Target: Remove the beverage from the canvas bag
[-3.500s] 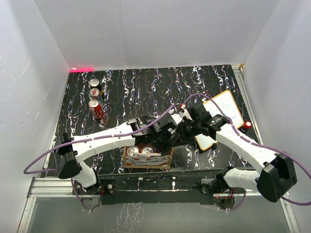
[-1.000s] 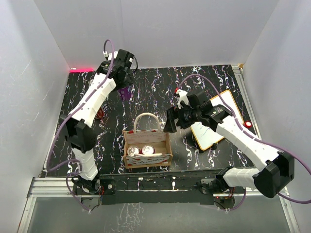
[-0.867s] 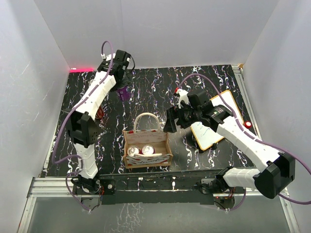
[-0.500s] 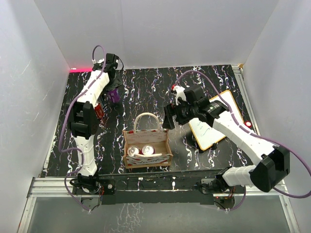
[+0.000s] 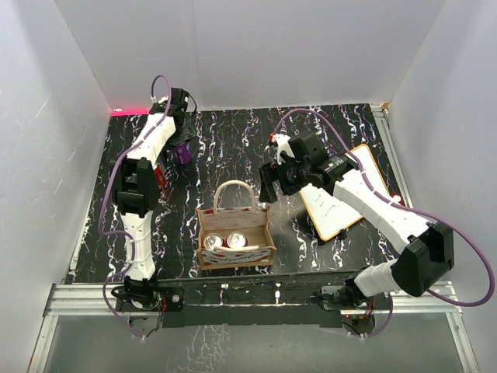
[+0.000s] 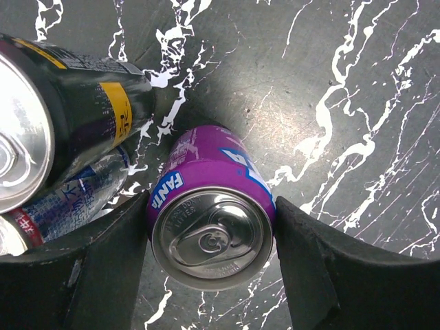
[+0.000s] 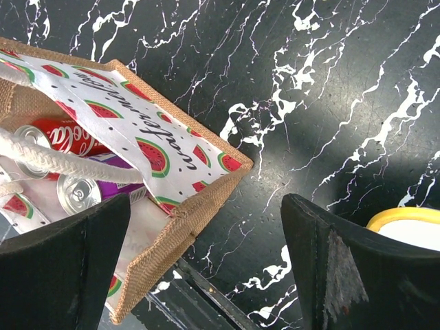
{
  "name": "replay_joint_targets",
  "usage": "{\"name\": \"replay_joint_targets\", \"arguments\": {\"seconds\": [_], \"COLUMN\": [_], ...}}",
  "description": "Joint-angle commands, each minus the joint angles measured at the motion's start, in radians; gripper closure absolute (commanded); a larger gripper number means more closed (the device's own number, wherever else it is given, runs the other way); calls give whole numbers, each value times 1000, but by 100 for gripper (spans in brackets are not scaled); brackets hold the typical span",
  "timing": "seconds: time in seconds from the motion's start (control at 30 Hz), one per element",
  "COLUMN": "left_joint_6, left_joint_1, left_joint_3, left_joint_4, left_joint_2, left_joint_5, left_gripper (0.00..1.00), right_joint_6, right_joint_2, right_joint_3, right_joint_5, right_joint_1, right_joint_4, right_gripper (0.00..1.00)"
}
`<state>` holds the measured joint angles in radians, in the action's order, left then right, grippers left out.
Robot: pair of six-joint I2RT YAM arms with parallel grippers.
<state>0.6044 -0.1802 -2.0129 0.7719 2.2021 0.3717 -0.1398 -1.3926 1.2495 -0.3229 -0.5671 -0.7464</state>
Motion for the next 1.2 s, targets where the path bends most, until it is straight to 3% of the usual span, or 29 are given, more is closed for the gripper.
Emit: {"name": "replay_joint_targets", "arguments": {"seconds": [0.0, 0.13, 0.23, 0.47, 0.67, 0.73, 0.93, 1.17], "left_joint_6": [-27, -20, -19, -15, -13, -16, -32, 53], "left_joint_1": [20, 21, 22, 24, 24, 24, 24, -26], "left_joint_3": [-52, -53, -53, -125, -152, -144, -115, 291], "left_joint_4": [-25, -21, -14, 18, 43, 54, 135, -28], "left_joint_2": [-10, -4, -1, 6, -61, -100, -226, -586], "left_joint_5": [-18, -24, -22, -79, -137, -137, -212, -449], "left_gripper": [100, 99, 90, 49, 21, 5, 3, 6], "right_joint_6": [11, 5, 4, -16, -35, -36, -61, -116], "right_joint_2": [13, 14, 12, 4, 1, 5, 39, 72], "right_joint_3": [43, 38, 37, 29, 15, 8, -43, -119], "right_joint_5": [37, 45, 50, 53, 14, -5, -88, -164], "right_joint_1": [7, 7, 9, 9, 9, 9, 9, 8], "right_joint_4": [20, 20, 21, 16, 16, 19, 50, 72], "right_gripper": [5, 4, 4, 4, 4, 4, 4, 4]}}
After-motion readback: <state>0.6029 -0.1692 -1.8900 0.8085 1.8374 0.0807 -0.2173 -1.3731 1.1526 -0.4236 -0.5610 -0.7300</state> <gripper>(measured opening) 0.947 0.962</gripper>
